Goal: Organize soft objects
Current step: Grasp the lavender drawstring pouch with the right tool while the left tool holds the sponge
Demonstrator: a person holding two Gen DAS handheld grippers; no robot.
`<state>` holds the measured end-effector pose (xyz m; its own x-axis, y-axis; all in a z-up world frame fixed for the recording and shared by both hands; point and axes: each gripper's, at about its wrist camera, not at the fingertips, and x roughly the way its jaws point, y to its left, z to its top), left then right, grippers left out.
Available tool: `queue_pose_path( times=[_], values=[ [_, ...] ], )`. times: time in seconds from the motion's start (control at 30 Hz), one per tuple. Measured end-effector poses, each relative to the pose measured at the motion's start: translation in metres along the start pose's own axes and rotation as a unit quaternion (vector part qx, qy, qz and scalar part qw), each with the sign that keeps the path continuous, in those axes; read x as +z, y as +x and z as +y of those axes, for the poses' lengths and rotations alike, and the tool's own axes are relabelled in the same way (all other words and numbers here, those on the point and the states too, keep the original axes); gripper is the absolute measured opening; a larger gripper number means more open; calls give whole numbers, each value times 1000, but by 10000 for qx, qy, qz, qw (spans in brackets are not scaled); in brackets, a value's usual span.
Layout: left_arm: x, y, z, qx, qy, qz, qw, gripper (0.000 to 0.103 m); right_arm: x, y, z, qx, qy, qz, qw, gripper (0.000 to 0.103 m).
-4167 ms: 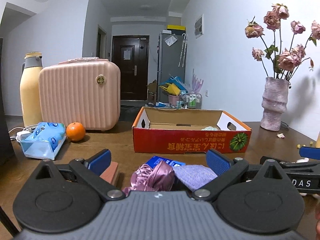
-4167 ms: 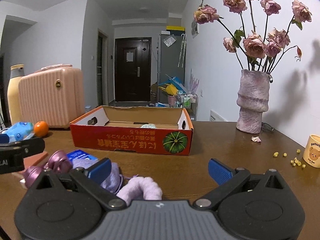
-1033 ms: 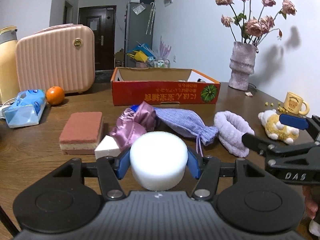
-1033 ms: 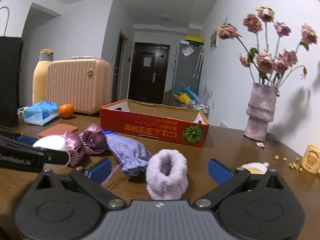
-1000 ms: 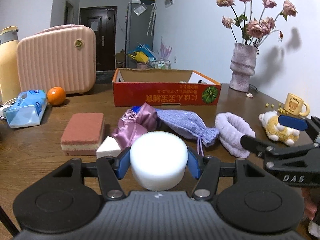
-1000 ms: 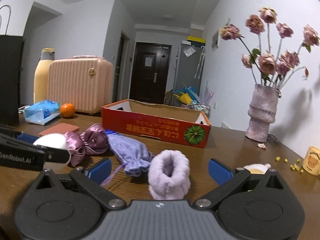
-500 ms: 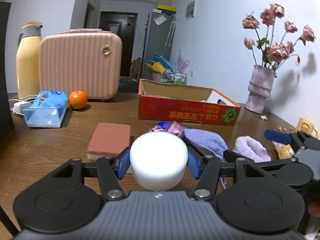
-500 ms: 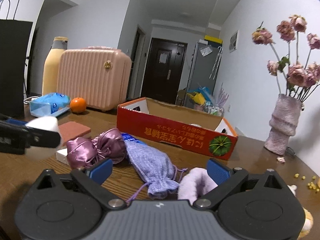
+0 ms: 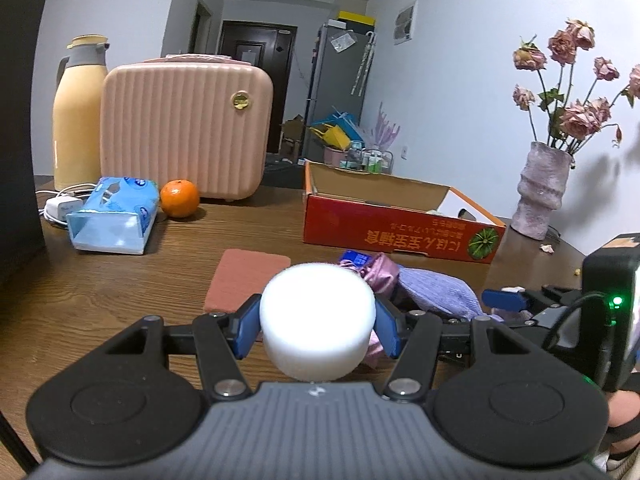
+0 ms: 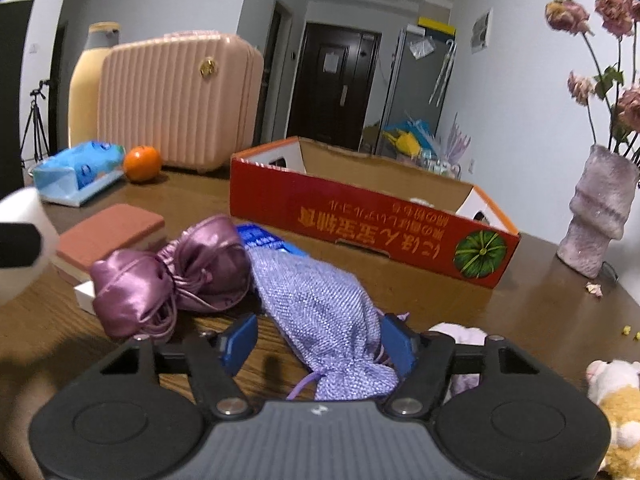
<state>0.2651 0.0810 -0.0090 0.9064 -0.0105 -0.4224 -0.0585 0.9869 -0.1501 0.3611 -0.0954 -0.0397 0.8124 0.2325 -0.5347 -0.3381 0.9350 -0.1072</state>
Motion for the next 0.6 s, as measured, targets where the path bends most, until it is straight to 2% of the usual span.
queue_pose_path(
  times=[0.13, 0.2, 0.27, 0.37, 0.6],
  values=[
    [1, 2, 3, 69, -47, 7, 10000, 59, 2, 13, -1, 9, 34, 189, 9998, 61],
    [1, 3, 3, 93, -44, 21, 9999, 59, 3, 17, -1, 38, 48, 256, 9997, 49],
    [1, 4, 3, 101, -32, 32, 9999, 59, 3, 21, -2, 66, 60, 332, 9994, 46],
    [1, 4, 3, 110, -18, 39, 9999, 59, 4, 23, -3, 71, 76, 350, 9993, 35],
    [-1, 6, 2, 135, 7, 55, 9999, 59, 3, 16, -10, 176, 265, 199, 9993, 25]
  ],
)
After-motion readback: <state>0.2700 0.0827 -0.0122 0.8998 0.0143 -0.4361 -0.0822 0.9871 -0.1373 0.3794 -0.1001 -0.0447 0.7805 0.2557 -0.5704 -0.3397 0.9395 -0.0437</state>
